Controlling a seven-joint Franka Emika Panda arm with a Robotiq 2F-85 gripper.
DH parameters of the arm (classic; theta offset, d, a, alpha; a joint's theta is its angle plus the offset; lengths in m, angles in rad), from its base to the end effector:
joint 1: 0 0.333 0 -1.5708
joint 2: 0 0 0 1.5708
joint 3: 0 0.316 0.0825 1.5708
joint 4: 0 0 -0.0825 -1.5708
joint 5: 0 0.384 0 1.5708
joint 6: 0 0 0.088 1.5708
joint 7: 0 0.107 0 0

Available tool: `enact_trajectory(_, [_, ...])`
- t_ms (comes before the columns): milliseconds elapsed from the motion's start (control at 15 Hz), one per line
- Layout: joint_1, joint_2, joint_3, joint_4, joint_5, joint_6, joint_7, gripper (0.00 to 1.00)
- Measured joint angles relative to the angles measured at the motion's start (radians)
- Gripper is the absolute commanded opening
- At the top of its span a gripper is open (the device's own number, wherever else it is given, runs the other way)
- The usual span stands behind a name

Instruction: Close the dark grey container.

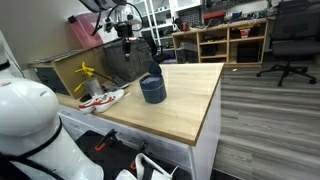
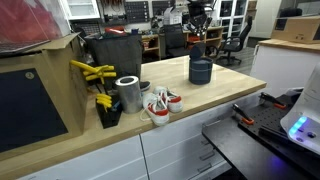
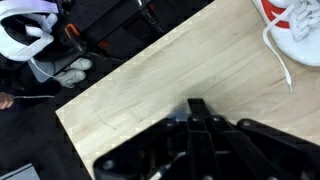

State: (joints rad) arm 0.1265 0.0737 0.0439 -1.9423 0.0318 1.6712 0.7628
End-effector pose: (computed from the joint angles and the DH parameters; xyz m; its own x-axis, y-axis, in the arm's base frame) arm 0.5261 0.0933 0.4208 0.7785 -0.5683 -0.2664 -0.5284 -0.8225 0.2105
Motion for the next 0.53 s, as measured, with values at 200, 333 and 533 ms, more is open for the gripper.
enact_trajectory(200, [-0.007,0.017,-0.002,0.028,0.0,0.002,0.021,0.0])
enact_trajectory(333, [-0.015,0.051,-0.003,0.064,0.0,0.012,0.031,0.0])
enact_trajectory(533, [-0.02,0.118,-0.006,0.132,0.0,0.059,0.031,0.0])
